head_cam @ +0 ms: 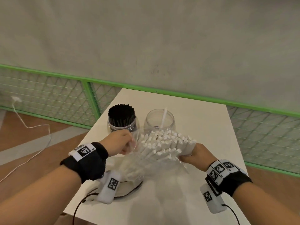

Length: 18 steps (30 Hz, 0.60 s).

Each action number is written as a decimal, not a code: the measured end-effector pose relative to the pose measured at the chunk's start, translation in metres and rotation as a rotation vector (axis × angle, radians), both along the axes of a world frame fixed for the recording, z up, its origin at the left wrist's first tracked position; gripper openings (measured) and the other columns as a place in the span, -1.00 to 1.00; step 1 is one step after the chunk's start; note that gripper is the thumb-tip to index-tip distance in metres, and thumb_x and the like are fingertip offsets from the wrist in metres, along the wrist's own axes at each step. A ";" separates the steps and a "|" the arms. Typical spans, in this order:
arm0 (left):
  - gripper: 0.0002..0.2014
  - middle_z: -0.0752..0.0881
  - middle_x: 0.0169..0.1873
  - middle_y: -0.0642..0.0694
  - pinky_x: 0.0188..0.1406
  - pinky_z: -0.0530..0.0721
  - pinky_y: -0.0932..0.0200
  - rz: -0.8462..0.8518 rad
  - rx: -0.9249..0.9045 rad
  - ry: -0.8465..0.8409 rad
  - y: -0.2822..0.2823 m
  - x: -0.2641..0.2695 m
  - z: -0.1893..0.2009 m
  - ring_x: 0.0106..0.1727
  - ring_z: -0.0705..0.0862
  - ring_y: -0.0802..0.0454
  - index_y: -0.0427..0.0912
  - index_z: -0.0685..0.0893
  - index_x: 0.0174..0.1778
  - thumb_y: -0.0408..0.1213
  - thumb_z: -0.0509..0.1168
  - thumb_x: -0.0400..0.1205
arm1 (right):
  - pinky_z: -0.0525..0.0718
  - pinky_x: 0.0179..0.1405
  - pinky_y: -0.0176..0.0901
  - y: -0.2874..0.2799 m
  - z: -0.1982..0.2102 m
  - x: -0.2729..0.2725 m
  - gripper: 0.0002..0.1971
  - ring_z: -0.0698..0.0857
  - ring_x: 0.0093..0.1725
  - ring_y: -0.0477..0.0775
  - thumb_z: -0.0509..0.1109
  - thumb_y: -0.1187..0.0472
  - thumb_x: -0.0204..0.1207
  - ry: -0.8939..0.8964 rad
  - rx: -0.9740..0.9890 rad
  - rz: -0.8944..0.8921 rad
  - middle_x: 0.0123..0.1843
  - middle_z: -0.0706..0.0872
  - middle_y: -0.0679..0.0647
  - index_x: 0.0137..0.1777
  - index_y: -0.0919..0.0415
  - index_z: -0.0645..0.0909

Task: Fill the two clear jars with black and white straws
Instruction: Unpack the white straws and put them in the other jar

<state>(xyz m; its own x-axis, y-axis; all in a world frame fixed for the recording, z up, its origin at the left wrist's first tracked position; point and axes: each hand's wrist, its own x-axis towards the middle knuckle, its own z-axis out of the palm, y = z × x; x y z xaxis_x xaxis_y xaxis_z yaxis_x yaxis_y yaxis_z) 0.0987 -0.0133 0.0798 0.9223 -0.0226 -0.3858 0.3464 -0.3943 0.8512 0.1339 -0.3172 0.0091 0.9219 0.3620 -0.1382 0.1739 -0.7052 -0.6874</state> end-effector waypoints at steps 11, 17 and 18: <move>-0.81 0.70 -0.14 -0.16 -0.08 0.47 0.16 0.104 0.386 -0.160 0.007 -0.004 -0.065 -0.03 0.64 -0.15 -0.09 0.61 -0.18 -0.30 0.12 0.69 | 0.54 -0.05 -0.25 0.007 -0.026 0.005 -0.73 0.71 0.06 0.02 0.56 0.09 0.40 0.073 0.029 -0.101 0.02 0.78 0.03 0.09 0.11 0.75; -0.49 0.46 0.36 -0.04 0.37 0.33 0.05 -0.057 0.563 -0.821 -0.032 -0.023 -0.015 0.39 0.38 0.01 -0.02 0.43 0.37 -0.09 0.22 0.46 | 0.62 0.06 -0.08 0.005 -0.023 0.009 -0.73 0.70 0.05 0.06 0.52 0.08 0.43 0.075 -0.009 -0.111 0.02 0.77 0.07 0.11 0.09 0.74; -0.38 0.40 0.43 -0.02 0.45 0.28 -0.05 -0.171 0.640 -0.860 -0.045 -0.029 -0.012 0.47 0.32 -0.02 0.04 0.37 0.42 0.02 0.26 0.40 | 0.63 0.06 -0.07 0.005 -0.022 0.009 -0.73 0.70 0.04 0.06 0.52 0.08 0.43 0.074 -0.006 -0.117 0.02 0.77 0.07 0.11 0.10 0.74</move>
<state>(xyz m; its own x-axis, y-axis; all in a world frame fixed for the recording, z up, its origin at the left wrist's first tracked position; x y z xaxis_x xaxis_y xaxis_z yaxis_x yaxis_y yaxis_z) 0.0693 -0.0586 0.0683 0.8930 -0.2010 0.4026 -0.3697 -0.8379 0.4016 0.1426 -0.3118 -0.0133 0.9448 0.2521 -0.2092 0.0395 -0.7218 -0.6910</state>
